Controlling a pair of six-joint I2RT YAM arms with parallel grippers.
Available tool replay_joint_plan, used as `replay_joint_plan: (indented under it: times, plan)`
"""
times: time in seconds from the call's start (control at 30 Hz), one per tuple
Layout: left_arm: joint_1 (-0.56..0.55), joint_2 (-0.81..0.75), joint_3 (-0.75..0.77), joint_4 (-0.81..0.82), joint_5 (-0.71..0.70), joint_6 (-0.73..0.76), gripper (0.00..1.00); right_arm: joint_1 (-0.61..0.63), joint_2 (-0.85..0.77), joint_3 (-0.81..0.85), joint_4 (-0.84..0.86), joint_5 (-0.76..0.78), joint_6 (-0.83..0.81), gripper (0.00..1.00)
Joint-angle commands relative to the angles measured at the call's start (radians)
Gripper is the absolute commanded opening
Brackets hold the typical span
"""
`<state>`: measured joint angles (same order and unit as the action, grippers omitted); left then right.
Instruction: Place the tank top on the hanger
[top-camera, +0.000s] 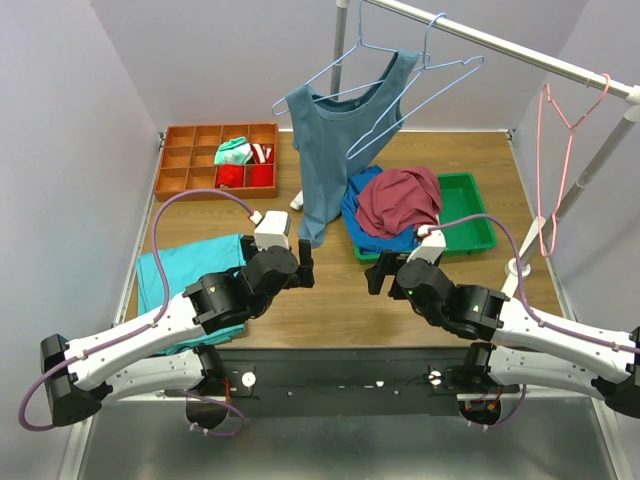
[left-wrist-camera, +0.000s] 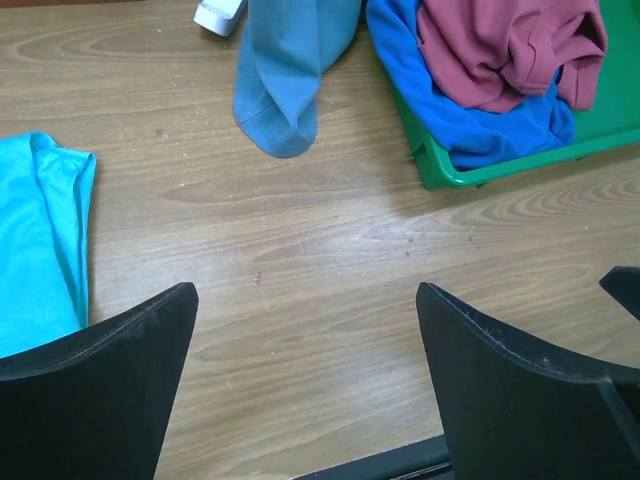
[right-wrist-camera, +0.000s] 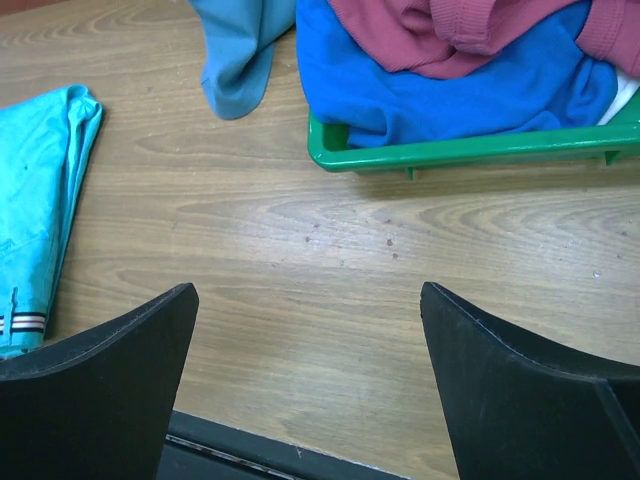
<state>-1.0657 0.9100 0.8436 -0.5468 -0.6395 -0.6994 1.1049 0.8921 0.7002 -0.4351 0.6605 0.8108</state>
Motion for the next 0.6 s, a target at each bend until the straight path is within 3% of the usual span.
replay_joint_plan:
  times: [0.0,0.3,0.57]
  plan:
    - [-0.002,0.009,0.055,-0.033,-0.055,-0.011,0.99,0.004,-0.004,0.041,0.006,0.059,0.014,1.00]
    - [-0.002,0.009,0.083,-0.056,-0.083,0.014,0.99,0.004,0.024,0.044,-0.050,0.146,0.195,1.00]
    - [-0.002,-0.025,0.066,-0.038,-0.049,0.034,0.99,0.004,-0.013,-0.008,0.035,0.149,0.150,1.00]
